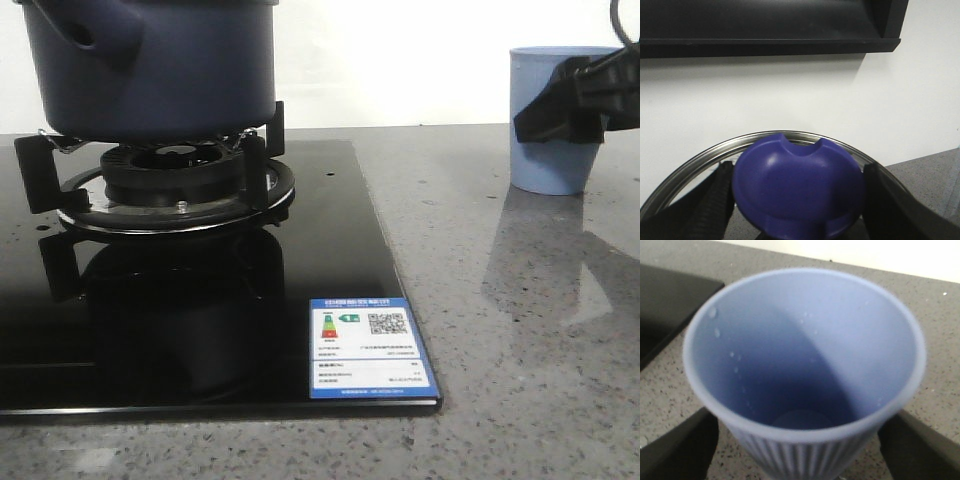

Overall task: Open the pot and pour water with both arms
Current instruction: 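Carry the empty cup back, set it upright on counter, open right gripper, then lower the held lid back onto the pot with left gripper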

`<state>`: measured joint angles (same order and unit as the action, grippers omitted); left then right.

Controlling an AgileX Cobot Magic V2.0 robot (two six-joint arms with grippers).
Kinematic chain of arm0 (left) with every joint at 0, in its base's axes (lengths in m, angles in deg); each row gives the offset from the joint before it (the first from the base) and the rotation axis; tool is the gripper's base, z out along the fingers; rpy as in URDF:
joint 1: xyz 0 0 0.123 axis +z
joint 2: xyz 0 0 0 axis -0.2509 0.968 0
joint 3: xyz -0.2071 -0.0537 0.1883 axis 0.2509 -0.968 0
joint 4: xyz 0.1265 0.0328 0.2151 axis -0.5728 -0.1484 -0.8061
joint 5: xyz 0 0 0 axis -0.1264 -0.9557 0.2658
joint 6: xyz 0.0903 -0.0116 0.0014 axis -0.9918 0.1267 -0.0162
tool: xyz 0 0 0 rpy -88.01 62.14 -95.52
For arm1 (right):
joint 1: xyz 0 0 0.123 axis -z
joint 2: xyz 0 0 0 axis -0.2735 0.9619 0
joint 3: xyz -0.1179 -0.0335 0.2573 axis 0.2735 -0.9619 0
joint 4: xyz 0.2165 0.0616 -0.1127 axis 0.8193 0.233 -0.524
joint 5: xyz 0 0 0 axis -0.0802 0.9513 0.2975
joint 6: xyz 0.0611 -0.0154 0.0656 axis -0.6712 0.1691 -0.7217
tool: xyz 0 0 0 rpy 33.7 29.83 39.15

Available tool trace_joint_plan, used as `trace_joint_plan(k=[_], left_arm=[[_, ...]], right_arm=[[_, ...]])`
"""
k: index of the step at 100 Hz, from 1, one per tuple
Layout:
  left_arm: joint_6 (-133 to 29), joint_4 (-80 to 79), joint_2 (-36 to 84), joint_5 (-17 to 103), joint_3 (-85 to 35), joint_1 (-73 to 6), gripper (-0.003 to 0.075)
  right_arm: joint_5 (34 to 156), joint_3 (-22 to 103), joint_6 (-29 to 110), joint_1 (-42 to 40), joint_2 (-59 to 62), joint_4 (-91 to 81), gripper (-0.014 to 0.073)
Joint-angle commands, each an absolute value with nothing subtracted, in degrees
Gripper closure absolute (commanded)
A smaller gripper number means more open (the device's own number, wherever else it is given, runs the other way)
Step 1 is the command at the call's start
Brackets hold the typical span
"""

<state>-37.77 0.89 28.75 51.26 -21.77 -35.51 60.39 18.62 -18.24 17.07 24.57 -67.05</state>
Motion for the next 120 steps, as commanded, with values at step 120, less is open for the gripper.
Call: trace_joint_plan(k=[120], left_arm=[[-37.8,1.3,38.0,55.8,-19.6,-41.1,0.0362]], right_arm=[[67.9,-1.7,-33.6,17.3,-17.2,-71.0,0.002]])
